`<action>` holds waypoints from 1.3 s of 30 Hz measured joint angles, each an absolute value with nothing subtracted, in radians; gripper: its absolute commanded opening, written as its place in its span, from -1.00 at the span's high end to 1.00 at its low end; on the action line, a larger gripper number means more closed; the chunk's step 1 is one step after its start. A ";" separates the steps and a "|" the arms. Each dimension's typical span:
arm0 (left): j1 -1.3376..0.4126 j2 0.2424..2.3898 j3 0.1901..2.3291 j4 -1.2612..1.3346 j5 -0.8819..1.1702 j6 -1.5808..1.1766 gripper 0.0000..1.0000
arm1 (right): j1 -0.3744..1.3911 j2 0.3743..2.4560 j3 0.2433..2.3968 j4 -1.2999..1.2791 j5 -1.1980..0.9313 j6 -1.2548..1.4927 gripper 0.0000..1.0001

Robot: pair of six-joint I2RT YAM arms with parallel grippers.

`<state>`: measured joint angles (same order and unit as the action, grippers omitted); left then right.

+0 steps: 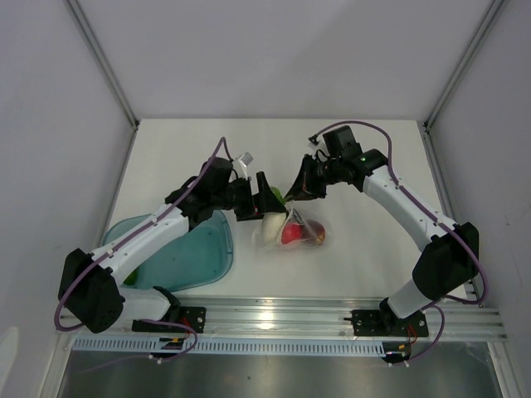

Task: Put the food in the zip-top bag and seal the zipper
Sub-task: Place the fake vegetable in the zipper food storage bag, then adjust the zipper food storage bag at the center of the board.

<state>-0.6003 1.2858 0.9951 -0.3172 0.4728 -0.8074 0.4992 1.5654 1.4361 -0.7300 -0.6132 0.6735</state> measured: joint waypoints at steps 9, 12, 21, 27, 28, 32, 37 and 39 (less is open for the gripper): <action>-0.602 1.293 1.003 -0.365 0.464 -0.802 -0.99 | 0.499 1.563 1.427 -0.725 -0.615 0.680 1.00; -0.602 1.296 1.018 -0.394 0.438 -0.796 -0.99 | 0.499 1.562 1.427 -0.725 -0.614 0.680 1.00; -0.598 1.268 1.056 -0.513 0.286 -0.741 -0.90 | 0.481 1.560 1.427 -0.726 -0.614 0.677 1.00; -0.597 1.265 1.039 -0.542 0.268 -0.722 -0.68 | 0.467 1.559 1.427 -0.727 -0.615 0.673 1.00; -0.597 1.273 1.034 -0.543 0.274 -0.720 -0.62 | 0.467 1.559 1.427 -0.727 -0.615 0.672 1.00; -0.597 1.337 1.026 -0.533 0.321 -0.707 -0.37 | 0.466 1.557 1.427 -0.728 -0.615 0.672 1.00; -0.597 1.424 1.026 -0.530 0.359 -0.699 0.54 | 0.463 1.548 1.424 -0.733 -0.614 0.667 1.00; -0.597 1.449 1.026 -0.529 0.378 -0.685 0.99 | 0.458 1.543 1.421 -0.736 -0.614 0.661 1.00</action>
<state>-0.5968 1.4487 1.0264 -0.5285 0.3779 -0.6853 0.4583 1.5429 1.4208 -0.7364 -0.6140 0.6613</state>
